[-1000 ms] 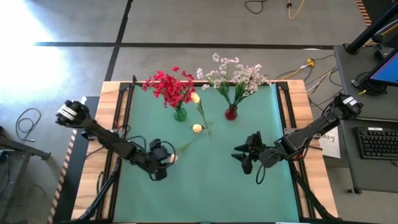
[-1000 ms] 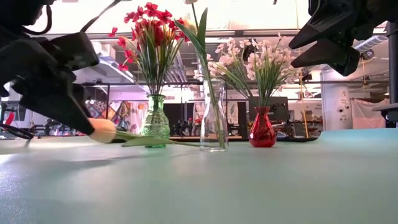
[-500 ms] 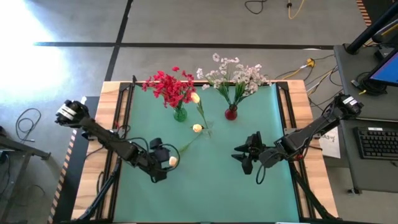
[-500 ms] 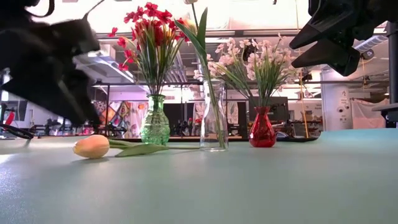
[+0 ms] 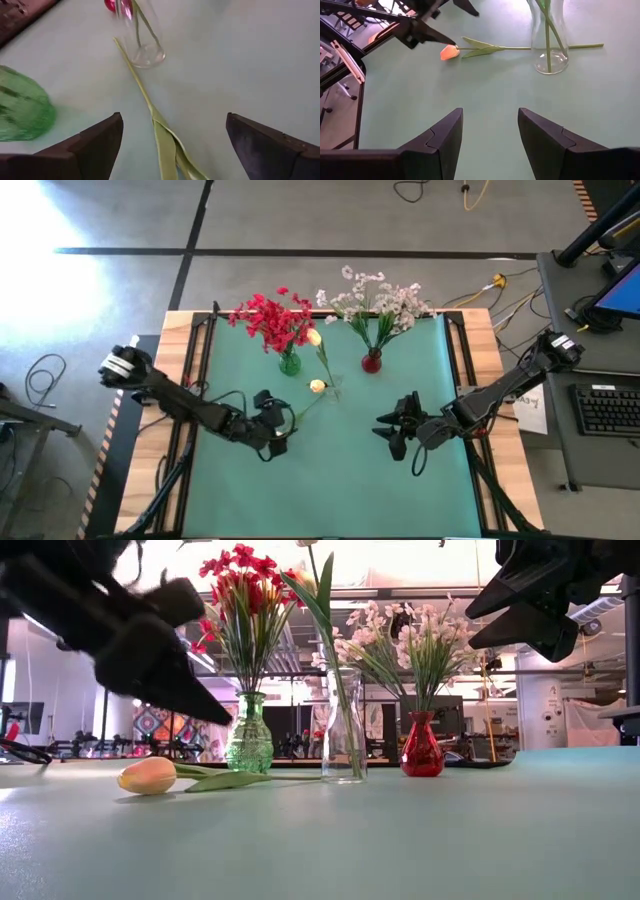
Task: Sort flowers into vase by color
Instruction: Put the yellow flower into the transparent vase
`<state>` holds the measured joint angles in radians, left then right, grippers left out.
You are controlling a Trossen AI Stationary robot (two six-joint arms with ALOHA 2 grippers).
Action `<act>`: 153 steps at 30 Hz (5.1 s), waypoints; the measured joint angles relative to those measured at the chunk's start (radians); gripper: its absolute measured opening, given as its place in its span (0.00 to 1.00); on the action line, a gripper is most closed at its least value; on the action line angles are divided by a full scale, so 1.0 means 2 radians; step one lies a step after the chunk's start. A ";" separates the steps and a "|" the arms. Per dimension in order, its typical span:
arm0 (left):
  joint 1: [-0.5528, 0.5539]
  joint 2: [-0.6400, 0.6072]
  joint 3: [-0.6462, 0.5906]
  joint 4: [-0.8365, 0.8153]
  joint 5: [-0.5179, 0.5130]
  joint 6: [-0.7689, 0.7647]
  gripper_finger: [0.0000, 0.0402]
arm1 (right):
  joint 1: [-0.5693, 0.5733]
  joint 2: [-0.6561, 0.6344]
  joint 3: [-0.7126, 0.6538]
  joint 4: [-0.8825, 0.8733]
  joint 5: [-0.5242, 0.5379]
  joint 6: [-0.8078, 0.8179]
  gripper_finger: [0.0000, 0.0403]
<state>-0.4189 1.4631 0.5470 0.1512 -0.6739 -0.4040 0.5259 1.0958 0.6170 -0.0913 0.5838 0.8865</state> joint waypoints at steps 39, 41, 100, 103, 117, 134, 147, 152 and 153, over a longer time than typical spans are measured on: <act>0.018 0.045 0.020 -0.096 0.003 -0.051 0.01 | 0.000 0.000 0.000 0.011 -0.004 0.001 0.45; 0.018 0.021 0.020 -0.129 0.003 -0.051 0.01 | 0.000 0.000 0.000 0.011 -0.004 0.001 0.45; -0.002 0.106 0.392 -0.374 0.250 0.225 0.00 | -0.004 0.163 0.154 0.087 -0.049 -0.249 0.63; -0.002 0.108 0.400 -0.376 0.249 0.234 0.00 | -0.005 0.190 0.188 0.064 -0.058 -0.243 0.61; -0.002 0.109 0.414 -0.381 0.210 0.252 0.00 | -0.024 0.297 0.316 -0.068 -0.072 -0.214 0.60; -0.003 0.109 0.416 -0.384 0.200 0.264 0.02 | -0.043 0.305 0.323 -0.072 -0.127 -0.208 0.04; -0.008 0.076 0.448 -0.448 0.198 0.274 0.31 | -0.043 0.305 0.296 -0.091 -0.124 -0.213 0.03; -0.013 0.040 0.458 -0.469 0.201 0.259 0.33 | -0.043 0.287 0.242 0.000 -0.121 -0.231 0.03; -0.014 0.030 0.455 -0.469 0.201 0.257 0.33 | -0.043 0.280 0.224 0.033 -0.121 -0.237 0.03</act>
<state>-0.4477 1.5228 1.4568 -0.7866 -0.2714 0.1093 0.4404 1.6559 1.0657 -0.0247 0.3415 0.4123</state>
